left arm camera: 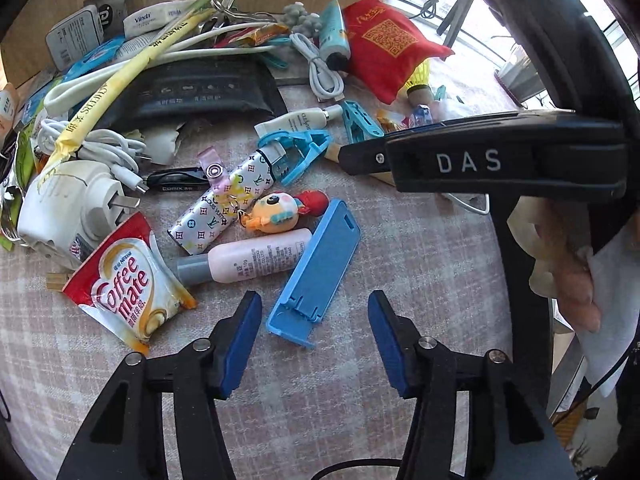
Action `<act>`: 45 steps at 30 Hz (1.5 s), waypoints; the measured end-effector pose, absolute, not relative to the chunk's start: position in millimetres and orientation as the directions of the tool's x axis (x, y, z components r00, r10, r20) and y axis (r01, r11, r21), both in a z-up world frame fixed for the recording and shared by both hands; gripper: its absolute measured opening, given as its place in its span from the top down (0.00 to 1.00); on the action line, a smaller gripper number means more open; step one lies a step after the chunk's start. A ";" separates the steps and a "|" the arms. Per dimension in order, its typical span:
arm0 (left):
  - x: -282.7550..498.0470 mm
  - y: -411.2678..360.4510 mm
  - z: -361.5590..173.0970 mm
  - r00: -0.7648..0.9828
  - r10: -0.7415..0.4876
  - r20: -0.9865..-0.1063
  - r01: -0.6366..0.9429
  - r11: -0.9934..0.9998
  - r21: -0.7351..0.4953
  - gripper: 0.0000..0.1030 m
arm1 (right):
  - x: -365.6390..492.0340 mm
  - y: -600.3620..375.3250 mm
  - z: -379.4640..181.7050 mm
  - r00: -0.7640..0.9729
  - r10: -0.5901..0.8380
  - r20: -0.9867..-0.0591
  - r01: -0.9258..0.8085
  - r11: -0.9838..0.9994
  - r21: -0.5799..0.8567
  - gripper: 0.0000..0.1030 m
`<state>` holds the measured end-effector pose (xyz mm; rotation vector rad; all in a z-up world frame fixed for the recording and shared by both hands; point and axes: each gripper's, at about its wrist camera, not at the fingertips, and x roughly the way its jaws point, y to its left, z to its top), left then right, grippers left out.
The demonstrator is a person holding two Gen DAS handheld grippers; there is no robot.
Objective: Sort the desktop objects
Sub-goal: 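Grasp the blue phone stand with the left tool while the right grasps the wooden clothespin, then carry both items into the tray and open both tools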
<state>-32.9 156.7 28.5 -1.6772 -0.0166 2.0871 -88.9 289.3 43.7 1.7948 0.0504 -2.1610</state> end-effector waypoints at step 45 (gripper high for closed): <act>-15.2 237.0 71.3 -0.143 0.490 -0.860 -0.477 -0.795 -0.374 0.96 | 8.7 415.0 102.7 -0.350 -0.209 -0.913 -0.027 -0.972 0.232 0.87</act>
